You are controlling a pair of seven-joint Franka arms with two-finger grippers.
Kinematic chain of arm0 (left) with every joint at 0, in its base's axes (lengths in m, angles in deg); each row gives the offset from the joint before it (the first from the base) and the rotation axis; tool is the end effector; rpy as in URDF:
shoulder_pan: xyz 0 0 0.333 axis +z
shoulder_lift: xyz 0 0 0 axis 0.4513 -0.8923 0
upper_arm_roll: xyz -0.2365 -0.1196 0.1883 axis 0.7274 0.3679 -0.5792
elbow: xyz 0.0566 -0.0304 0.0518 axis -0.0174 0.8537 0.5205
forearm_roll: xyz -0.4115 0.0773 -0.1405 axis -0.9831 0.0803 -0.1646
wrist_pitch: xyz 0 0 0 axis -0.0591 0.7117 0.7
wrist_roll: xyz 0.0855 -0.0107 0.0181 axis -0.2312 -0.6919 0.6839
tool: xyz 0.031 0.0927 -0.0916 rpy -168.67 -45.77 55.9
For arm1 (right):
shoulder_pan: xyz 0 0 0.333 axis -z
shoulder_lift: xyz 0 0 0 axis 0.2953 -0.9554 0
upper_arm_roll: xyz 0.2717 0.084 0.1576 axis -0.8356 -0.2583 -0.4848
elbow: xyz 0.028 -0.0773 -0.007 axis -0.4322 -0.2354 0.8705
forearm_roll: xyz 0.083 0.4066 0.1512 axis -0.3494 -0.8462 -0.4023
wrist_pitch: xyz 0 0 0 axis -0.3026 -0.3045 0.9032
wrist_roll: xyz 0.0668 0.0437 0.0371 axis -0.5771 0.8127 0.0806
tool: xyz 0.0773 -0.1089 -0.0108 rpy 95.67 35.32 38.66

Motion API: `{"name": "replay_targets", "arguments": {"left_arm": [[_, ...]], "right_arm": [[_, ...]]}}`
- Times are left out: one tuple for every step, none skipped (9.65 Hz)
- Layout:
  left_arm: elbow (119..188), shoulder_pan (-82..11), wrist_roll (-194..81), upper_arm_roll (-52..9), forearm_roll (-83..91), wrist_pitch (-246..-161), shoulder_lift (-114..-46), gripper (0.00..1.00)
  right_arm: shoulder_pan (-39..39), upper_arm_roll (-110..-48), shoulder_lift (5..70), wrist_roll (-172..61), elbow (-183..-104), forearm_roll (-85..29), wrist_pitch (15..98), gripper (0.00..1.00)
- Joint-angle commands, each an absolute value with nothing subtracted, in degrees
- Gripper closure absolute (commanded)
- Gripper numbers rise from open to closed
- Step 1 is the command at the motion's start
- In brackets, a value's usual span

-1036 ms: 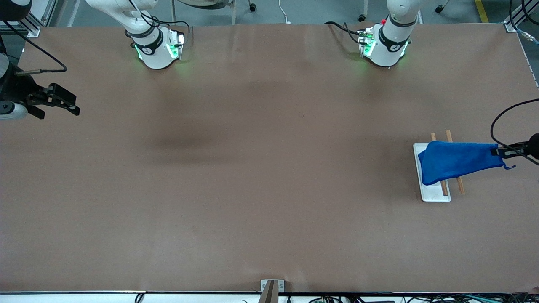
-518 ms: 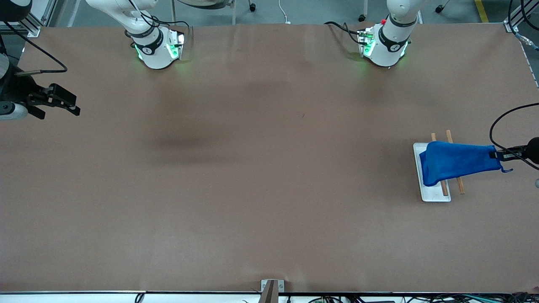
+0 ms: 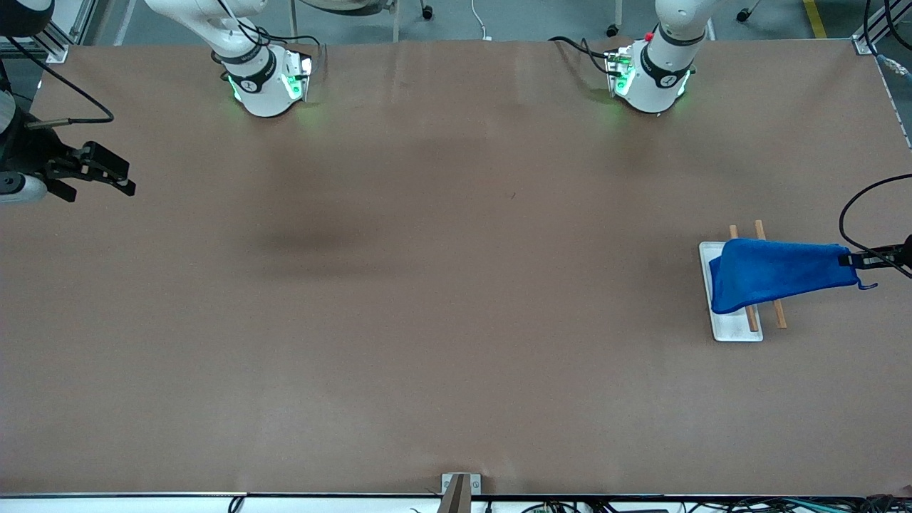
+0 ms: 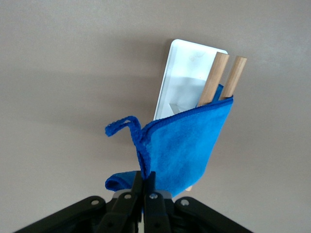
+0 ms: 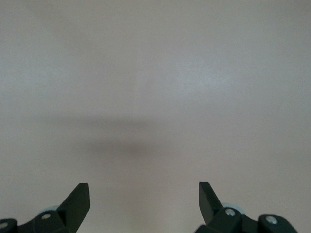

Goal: Right arm passes towel to left arm to hang
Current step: 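Lower the towel over the two wooden sticks with the left gripper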

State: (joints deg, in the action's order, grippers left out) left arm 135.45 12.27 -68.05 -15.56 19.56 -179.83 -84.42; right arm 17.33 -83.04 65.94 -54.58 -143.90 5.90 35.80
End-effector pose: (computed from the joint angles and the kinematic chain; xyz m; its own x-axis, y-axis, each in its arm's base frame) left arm 0.6682 0.2367 0.3619 0.9546 0.1475 -0.2588 0.1848 -0.9746 0.1262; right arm 0.5823 -0.0100 0.5846 0.9972 0.0722 0.0176 0.0730 -0.9962 -0.0479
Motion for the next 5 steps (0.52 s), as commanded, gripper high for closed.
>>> {"name": "replay_targets", "arguments": {"left_arm": [[135.12, 12.19, -71.06, -16.82, 22.32, -182.66, -87.56, 0.99], [135.04, 12.28, -71.86, -16.91, 22.76, -183.46, -88.18, 0.99], [135.03, 12.28, -71.96, -17.43, 22.77, -184.25, -88.88, 0.99], [135.12, 12.28, -71.96, -17.79, 22.77, -184.78, -89.23, 0.99], [135.12, 12.28, -71.96, -17.79, 22.77, -184.96, -89.58, 0.99]], "right_arm": [[17.61, -83.36, 66.45, -55.65, -144.71, 6.87, 36.16, 0.01], [17.61, -83.36, 66.54, -55.65, -144.71, 6.87, 36.07, 0.01], [17.61, -83.36, 66.45, -55.65, -144.71, 6.78, 36.07, 0.01], [17.61, -83.36, 66.54, -55.65, -144.71, 6.87, 36.07, 0.01], [17.61, -83.36, 66.54, -55.65, -144.71, 6.78, 36.07, 0.01]]}}
